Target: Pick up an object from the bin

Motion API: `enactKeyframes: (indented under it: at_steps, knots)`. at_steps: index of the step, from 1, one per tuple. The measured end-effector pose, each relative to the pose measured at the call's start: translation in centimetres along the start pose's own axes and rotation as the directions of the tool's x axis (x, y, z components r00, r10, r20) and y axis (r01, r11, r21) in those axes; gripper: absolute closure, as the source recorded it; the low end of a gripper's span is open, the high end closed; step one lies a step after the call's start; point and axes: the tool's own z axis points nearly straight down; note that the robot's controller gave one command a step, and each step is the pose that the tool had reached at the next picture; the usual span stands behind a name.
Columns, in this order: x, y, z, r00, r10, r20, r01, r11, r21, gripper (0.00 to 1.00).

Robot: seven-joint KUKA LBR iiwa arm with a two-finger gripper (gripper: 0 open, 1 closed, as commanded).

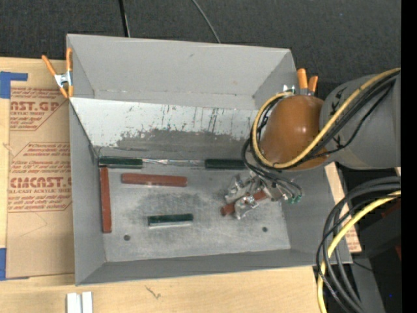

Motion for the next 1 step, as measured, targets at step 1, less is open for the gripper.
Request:
enactKeyframes:
  at_steps: [1]
  knots:
    - [0.95, 0.09, -18.48, 1.000, -0.007, -0.018, 0.007, 1.000, -0.006, 1.00]
